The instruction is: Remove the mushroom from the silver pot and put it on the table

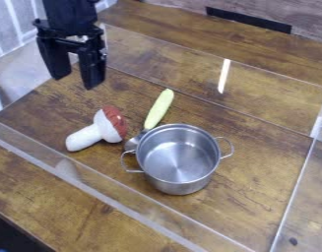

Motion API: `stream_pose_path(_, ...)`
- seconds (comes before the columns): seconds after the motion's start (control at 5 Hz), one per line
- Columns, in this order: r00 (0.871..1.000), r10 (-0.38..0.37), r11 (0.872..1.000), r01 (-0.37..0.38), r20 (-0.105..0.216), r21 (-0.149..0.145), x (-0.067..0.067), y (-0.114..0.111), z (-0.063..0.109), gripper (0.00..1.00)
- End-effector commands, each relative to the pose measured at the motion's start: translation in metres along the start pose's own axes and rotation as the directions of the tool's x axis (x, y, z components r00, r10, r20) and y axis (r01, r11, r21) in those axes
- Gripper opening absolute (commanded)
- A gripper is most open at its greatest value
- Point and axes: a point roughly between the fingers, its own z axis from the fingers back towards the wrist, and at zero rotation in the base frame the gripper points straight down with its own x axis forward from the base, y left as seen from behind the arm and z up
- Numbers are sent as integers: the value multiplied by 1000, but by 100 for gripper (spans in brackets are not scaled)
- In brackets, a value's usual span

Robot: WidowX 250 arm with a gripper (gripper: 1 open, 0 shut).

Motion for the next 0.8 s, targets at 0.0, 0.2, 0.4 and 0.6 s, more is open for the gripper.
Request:
stream_pose_path(0.0, 996, -79, 997, 79, 41, 15, 11, 9, 6, 100)
stream_pose_path(0.2, 996, -81, 997, 81, 33, 13, 19, 5, -3, 100)
stream_pose_path(0.4, 996, -83, 997, 83, 19, 9, 27, 3, -10, 100)
stream_pose_path(0.6, 999, -44, 999, 44, 10, 6, 26, 4, -18, 100)
